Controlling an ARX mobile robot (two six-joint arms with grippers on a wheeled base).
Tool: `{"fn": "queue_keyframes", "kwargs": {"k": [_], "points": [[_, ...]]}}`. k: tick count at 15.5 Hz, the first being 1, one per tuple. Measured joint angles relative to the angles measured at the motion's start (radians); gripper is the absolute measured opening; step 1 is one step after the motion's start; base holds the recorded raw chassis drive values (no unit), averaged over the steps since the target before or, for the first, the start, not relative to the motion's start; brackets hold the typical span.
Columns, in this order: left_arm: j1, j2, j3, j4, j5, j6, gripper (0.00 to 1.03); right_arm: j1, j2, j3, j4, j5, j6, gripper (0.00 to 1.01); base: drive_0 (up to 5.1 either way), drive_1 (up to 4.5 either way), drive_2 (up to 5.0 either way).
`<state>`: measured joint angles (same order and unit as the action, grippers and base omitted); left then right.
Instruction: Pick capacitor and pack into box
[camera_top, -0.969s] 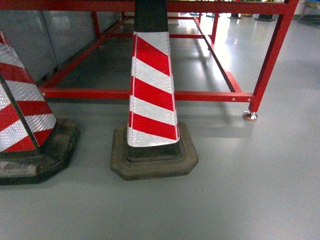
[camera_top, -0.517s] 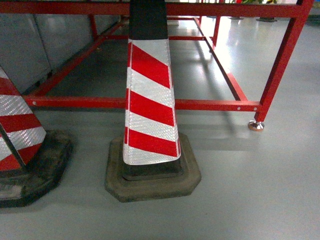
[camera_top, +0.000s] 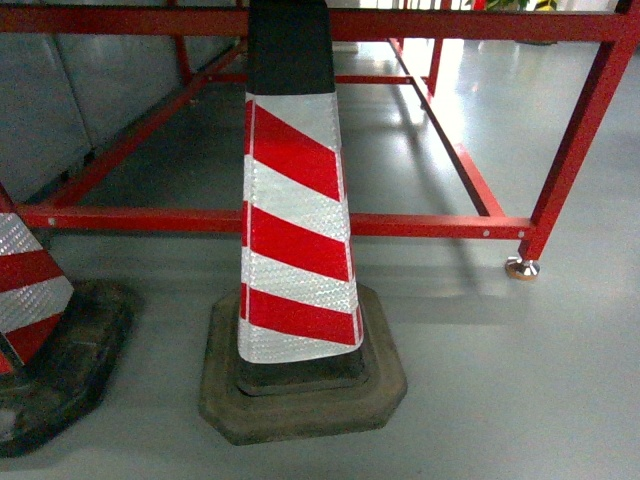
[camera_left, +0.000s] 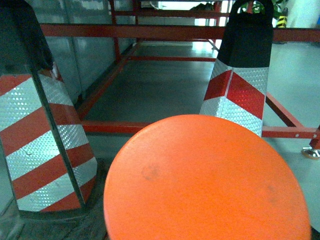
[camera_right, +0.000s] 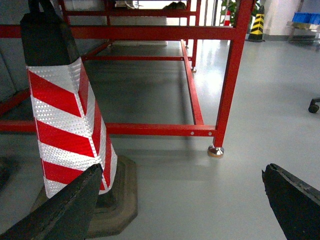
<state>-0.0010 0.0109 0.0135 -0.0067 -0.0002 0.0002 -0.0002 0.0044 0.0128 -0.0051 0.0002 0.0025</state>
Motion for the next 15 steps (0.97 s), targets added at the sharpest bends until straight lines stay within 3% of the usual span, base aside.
{"fn": "queue_keyframes", "kwargs": {"k": [15], "points": [[0.000, 0.000, 0.000, -0.001, 0.002, 0.000, 0.44, 0.000, 0.000, 0.000, 0.000, 0.001, 0.000, 0.98, 0.0, 0.00, 0.0]]}}
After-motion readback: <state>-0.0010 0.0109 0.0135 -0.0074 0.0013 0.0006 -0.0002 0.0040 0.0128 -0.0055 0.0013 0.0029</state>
